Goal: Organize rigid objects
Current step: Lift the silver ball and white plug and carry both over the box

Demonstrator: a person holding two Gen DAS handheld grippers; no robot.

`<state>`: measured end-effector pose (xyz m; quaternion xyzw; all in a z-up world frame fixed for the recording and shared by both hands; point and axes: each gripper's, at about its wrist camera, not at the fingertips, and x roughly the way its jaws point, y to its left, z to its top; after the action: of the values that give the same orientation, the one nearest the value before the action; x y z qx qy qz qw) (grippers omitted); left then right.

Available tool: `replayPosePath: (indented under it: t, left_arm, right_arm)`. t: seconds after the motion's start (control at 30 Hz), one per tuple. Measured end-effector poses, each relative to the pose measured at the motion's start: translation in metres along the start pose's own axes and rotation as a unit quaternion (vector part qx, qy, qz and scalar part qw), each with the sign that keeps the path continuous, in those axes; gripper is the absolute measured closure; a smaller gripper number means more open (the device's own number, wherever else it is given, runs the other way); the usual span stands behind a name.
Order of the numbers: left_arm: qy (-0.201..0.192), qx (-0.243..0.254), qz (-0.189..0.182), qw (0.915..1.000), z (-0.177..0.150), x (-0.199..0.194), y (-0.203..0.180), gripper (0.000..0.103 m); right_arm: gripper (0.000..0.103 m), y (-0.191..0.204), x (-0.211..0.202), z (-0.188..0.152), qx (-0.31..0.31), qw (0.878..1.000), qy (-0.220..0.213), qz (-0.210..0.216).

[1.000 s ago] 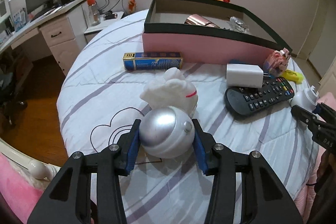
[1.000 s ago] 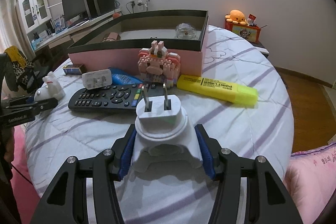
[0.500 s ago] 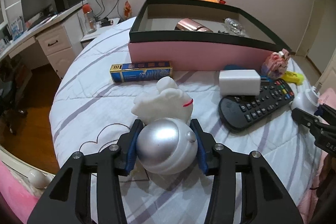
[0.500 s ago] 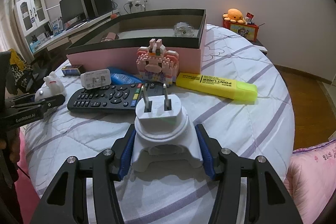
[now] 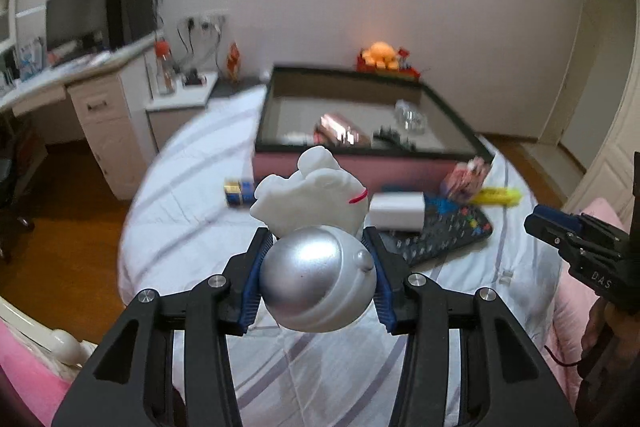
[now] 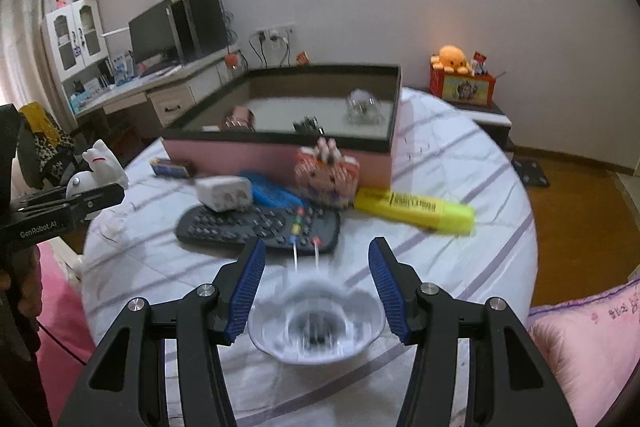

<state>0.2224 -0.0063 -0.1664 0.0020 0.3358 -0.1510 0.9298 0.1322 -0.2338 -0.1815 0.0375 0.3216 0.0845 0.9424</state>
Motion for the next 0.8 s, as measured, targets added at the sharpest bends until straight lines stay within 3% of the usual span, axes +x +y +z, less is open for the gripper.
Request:
replayPosePath:
  t: [0.13,0.27,0.33,0.4,0.47,0.53,0.57,0.8]
  left_arm:
    - [-0.014,0.004,-0.004,0.9999,0.011,-0.009,-0.003,0.057]
    - [0.004,-0.001,-0.002,1.0000,0.002,0.001,-0.003,0.057]
    - [0.003,0.003,-0.003,1.0000,0.001,0.002,-0.005,0.057]
    - [0.003,0.008,-0.004,1.0000,0.003,0.001,-0.008,0.057]
    - [0.000,0.013,-0.010,0.9999,0.003,-0.001,-0.010,0.057]
    - [0.007,0.018,-0.013,0.9997,0.001,0.000,-0.014,0.057]
    - [0.008,0.021,-0.012,0.9997,-0.001,-0.001,-0.015,0.057]
    - [0.010,0.027,-0.013,0.9995,-0.008,-0.009,-0.020,0.057]
  right_arm:
    - [0.071,0.010,-0.002,0.012,-0.030,0.999,0.004,-0.016]
    - [0.071,0.003,0.020,-0.005,-0.013,1.000,0.001,0.000]
    - [0.071,-0.002,0.018,-0.016,0.006,0.999,-0.030,0.024]
    - [0.070,-0.002,0.027,-0.022,0.001,1.000,-0.001,0.017]
    - [0.064,-0.001,0.020,-0.028,-0.006,1.000,-0.005,0.011]
    - [0.033,-0.004,0.010,-0.032,0.003,1.000,-0.015,0.000]
    - [0.027,-0.005,0.005,-0.036,0.002,1.000,-0.020,-0.008]
    - [0.026,0.002,0.005,-0.055,-0.012,1.000,0.004,-0.018]
